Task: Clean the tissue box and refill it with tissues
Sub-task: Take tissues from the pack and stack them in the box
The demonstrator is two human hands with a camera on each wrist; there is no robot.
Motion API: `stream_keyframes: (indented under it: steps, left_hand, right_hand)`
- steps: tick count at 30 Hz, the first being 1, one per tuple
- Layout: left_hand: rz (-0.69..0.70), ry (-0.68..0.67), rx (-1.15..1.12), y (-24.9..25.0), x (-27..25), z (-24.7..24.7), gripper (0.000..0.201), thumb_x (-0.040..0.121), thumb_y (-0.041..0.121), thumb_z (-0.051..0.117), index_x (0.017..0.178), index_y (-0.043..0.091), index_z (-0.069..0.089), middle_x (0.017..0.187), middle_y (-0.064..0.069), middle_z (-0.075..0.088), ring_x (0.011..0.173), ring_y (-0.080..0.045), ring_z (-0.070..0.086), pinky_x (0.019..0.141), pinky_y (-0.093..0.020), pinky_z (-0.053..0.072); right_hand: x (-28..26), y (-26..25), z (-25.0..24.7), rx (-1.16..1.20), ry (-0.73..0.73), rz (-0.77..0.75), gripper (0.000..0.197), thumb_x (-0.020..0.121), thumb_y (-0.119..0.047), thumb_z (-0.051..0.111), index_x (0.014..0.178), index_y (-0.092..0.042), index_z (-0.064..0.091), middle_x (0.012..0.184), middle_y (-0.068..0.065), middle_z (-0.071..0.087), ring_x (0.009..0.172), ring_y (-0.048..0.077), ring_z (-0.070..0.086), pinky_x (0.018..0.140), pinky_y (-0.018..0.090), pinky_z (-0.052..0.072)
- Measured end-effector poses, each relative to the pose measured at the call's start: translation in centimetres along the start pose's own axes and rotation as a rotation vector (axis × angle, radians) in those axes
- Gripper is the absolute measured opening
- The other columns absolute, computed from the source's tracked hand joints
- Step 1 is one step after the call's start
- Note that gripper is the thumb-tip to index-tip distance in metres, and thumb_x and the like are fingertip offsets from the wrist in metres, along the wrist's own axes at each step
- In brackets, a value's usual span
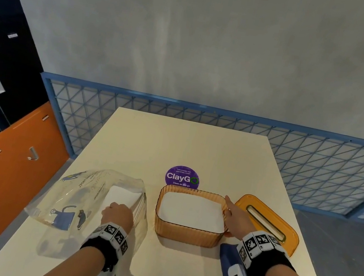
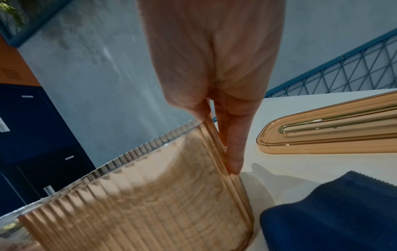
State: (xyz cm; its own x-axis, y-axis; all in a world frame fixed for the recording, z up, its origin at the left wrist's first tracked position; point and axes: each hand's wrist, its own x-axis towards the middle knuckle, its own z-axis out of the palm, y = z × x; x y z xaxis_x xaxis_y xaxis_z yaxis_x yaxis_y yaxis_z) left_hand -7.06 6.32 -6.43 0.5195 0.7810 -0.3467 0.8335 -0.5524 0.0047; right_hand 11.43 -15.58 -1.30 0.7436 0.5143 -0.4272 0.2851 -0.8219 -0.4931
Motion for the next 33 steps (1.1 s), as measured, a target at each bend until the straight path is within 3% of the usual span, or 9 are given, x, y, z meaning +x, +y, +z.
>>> stream_keyframes:
  steps: [7, 15, 18, 20, 21, 24, 27, 29, 33]
  left_hand:
    - [-0.023, -0.003, 0.024, -0.2, 0.0, 0.7, 0.033, 0.097, 0.016, 0.037, 0.128, 0.009, 0.046, 0.134, -0.01, 0.044, 0.126, -0.025, 0.046, 0.106, -0.031, 0.04]
    - [0.022, 0.03, -0.065, -2.0, 0.1, -1.5, 0.03, 0.097, 0.009, 0.037, 0.125, 0.007, 0.049, 0.132, -0.01, 0.052, 0.122, -0.022, 0.053, 0.101, -0.03, 0.043]
    - [0.002, 0.084, -0.203, -3.4, -1.2, -5.1, 0.03, 0.095, 0.003, 0.037, 0.119, 0.002, 0.054, 0.123, -0.014, 0.061, 0.114, -0.027, 0.058, 0.094, -0.034, 0.046]
    - [0.009, 0.249, -0.255, -4.0, -2.9, -7.6, 0.023, 0.092, 0.004, 0.04, 0.107, 0.003, 0.057, 0.11, -0.015, 0.065, 0.103, -0.03, 0.061, 0.079, -0.036, 0.047]
    - [0.034, 0.351, -0.282, -4.2, -3.9, -8.7, 0.019, 0.091, 0.005, 0.041, 0.102, 0.003, 0.057, 0.103, -0.016, 0.066, 0.096, -0.032, 0.062, 0.07, -0.035, 0.044]
    - [0.176, 0.607, -0.405, -2.9, -6.1, -10.9, 0.02, 0.089, 0.003, 0.045, 0.103, 0.006, 0.059, 0.096, -0.015, 0.065, 0.086, -0.034, 0.06, 0.059, -0.033, 0.039]
    - [0.422, 0.706, -0.525, -0.2, -7.2, -11.0, 0.044, 0.083, -0.005, 0.053, 0.124, 0.011, 0.059, 0.118, -0.011, 0.064, 0.102, -0.031, 0.063, 0.077, -0.038, 0.053]
    - [0.588, 0.69, -0.501, 1.5, -7.2, -9.9, 0.053, 0.076, -0.01, 0.061, 0.125, 0.011, 0.06, 0.125, -0.016, 0.062, 0.11, -0.033, 0.063, 0.085, -0.042, 0.054]
    - [0.848, 0.58, -0.398, 3.7, -6.4, -6.9, 0.063, 0.075, 0.001, 0.058, 0.132, 0.024, 0.046, 0.134, -0.018, 0.055, 0.119, -0.036, 0.057, 0.094, -0.048, 0.052]
  right_hand:
    - [-0.3, -0.2, -0.1, -0.01, -0.001, 0.004, 0.052, 0.102, -0.015, 0.025, 0.151, -0.02, 0.007, 0.118, 0.017, 0.057, 0.089, 0.017, 0.048, 0.071, 0.022, 0.04]
    - [-0.2, 0.1, -0.1, -0.001, 0.0, -0.01, 0.052, 0.102, -0.015, 0.025, 0.151, -0.021, 0.006, 0.09, 0.006, 0.053, 0.062, 0.004, 0.04, 0.051, 0.013, 0.032]
    - [-0.7, -0.5, -0.9, 0.025, -0.054, 0.007, 0.052, 0.102, -0.018, 0.028, 0.15, -0.022, 0.008, 0.131, 0.016, 0.053, 0.093, 0.019, 0.058, 0.073, 0.024, 0.048]
    - [-1.0, -1.2, -1.7, -0.02, 0.029, -0.058, 0.052, 0.102, -0.023, 0.033, 0.15, -0.018, 0.015, 0.145, 0.014, 0.042, 0.127, 0.027, 0.047, 0.1, 0.031, 0.04]
    - [-1.3, -1.8, -2.2, -0.002, 0.126, -0.115, 0.05, 0.101, -0.024, 0.036, 0.148, -0.014, 0.023, 0.144, 0.014, 0.044, 0.131, 0.027, 0.043, 0.105, 0.031, 0.036]
    - [-2.5, -5.2, -3.4, 0.287, 0.202, -0.235, 0.04, 0.099, -0.032, 0.039, 0.128, -0.008, 0.054, 0.118, 0.013, 0.065, 0.114, 0.027, 0.059, 0.1, 0.038, 0.044]
    - [-4.2, -9.3, -4.6, 0.732, -0.172, -0.158, 0.057, 0.096, -0.053, 0.031, 0.115, -0.007, 0.059, 0.106, 0.016, 0.07, 0.091, 0.029, 0.068, 0.08, 0.038, 0.056]
    - [-5.0, -10.8, -5.3, 0.895, -0.343, -0.137, 0.061, 0.093, -0.058, 0.032, 0.112, -0.007, 0.059, 0.106, 0.018, 0.069, 0.092, 0.033, 0.068, 0.072, 0.037, 0.058]
    - [-5.0, -10.9, -5.3, 0.838, -0.252, -0.21, 0.036, 0.092, -0.022, 0.057, 0.121, 0.0, 0.057, 0.115, 0.017, 0.065, 0.105, 0.032, 0.063, 0.084, 0.043, 0.056]
